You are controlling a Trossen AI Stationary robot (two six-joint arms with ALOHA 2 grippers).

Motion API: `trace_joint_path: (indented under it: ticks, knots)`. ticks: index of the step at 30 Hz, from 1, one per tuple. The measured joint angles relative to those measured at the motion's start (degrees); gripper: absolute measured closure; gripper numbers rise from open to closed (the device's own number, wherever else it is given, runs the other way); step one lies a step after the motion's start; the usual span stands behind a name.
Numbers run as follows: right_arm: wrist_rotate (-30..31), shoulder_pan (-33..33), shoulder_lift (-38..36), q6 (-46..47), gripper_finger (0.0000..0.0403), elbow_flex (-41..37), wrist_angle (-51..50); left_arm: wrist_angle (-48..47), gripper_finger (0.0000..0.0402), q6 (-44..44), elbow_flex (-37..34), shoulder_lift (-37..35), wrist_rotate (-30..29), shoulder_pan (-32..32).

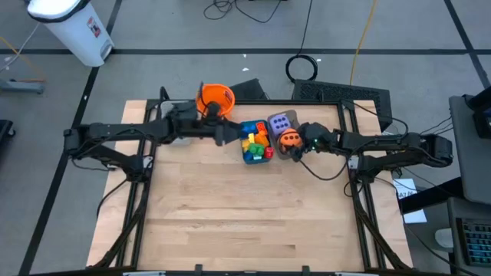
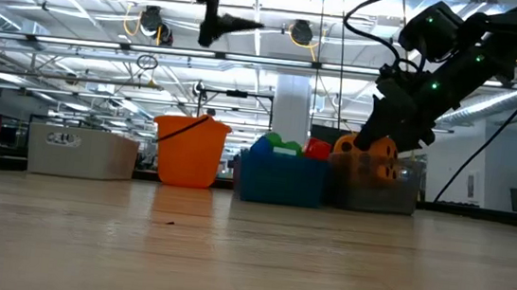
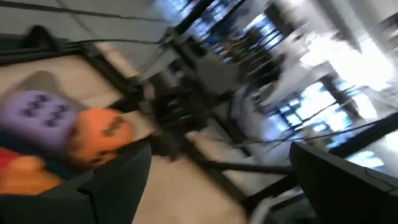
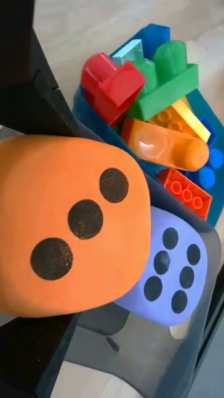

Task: Pick & Place Toys
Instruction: Put the orange dice into the black bin

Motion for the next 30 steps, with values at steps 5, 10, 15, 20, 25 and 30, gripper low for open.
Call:
trace_joint_path:
  ticks: [5, 10, 15, 20, 25, 30]
  knots:
    - [-0.9, 0.0, 1.1, -2.8, 0.0007, 0.0, 0.5, -2.1, 0.0014, 8.1, 1.2, 6.0, -2.4, 0.4]
    - [-4.7, 0.0, 4.3, -3.4, 0.0007, 0.1, 1.6, -8.1, 0.0014, 16.9, 6.9, 14.5, -3.1, 0.9]
    - [-6.0, 0.0, 6.5, -3.3, 0.0007, 0.1, 2.7, -15.8, 0.0014, 30.1, 15.4, 22.0, -7.5, 1.1]
    - [-8.3, 0.0, 6.9, -5.5, 0.0007, 0.0, 5.3, -20.4, 0.0014, 42.8, 22.5, 27.6, -13.5, 1.1]
    - [-10.1, 0.0, 6.8, -6.2, 0.0007, 0.0, 6.8, -21.7, 0.0055, 46.4, 27.7, 32.4, -13.9, 1.2]
    - [-10.4, 0.0, 6.8, -6.1, 0.0007, 0.0, 7.7, -21.2, 0.0142, 46.8, 31.9, 36.3, -11.4, 1.0]
